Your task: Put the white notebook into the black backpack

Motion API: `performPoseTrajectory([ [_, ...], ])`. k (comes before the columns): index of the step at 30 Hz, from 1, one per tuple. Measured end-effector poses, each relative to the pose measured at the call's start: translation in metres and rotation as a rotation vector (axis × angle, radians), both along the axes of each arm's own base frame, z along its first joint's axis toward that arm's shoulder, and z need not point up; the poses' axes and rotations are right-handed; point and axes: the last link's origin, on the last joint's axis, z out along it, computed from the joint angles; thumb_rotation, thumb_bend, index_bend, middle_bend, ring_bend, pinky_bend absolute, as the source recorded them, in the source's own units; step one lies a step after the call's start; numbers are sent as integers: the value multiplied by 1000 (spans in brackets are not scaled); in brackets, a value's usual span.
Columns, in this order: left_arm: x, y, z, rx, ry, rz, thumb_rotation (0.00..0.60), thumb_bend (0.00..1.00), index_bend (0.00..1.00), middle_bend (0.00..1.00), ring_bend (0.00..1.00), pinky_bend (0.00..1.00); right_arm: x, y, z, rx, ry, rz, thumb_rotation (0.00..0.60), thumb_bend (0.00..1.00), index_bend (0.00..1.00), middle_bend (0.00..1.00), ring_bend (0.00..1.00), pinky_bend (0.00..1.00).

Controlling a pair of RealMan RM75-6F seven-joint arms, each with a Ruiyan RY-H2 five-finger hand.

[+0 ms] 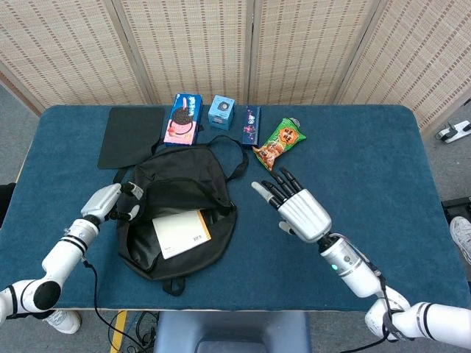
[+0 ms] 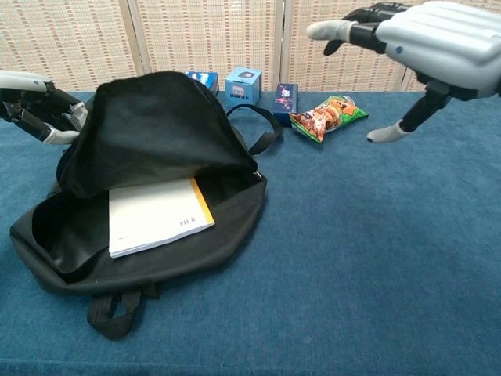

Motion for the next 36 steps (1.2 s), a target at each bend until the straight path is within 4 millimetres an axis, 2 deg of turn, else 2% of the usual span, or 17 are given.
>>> performPoseTrajectory([
  [5,2,-7,1,-12,19,-11,600,282,279,232,255,126,-13,-3,20,-40,-6,-63,600,0,0,172,19,0],
  [11,0,-13,8,26,1,-11,600,272,244,226,255,126,-31,-3,38,-56,18,-127,600,0,0,172,19,10],
  [14,-5,-15,13,59,0,-7,600,272,244,223,255,126,-41,-1,44,-39,19,-168,600,25,0,175,38,106],
  [17,-12,-17,19,115,6,-5,600,272,245,223,255,126,-53,3,49,-22,-3,-212,600,119,10,217,100,195],
  [21,-24,-23,28,213,24,-4,600,273,252,223,255,125,-71,12,59,-46,-32,-255,600,195,146,283,175,254],
  [24,-34,-31,36,293,47,-6,600,272,254,223,255,125,-87,22,68,-75,-56,-278,600,244,206,323,219,276],
  [30,-59,-59,49,433,138,-2,600,272,258,223,255,126,-120,50,91,-142,-72,-347,600,283,235,343,244,300],
  [36,-80,-96,59,518,189,47,600,272,267,223,255,126,-144,78,105,-166,-74,-435,600,284,235,344,244,300],
])
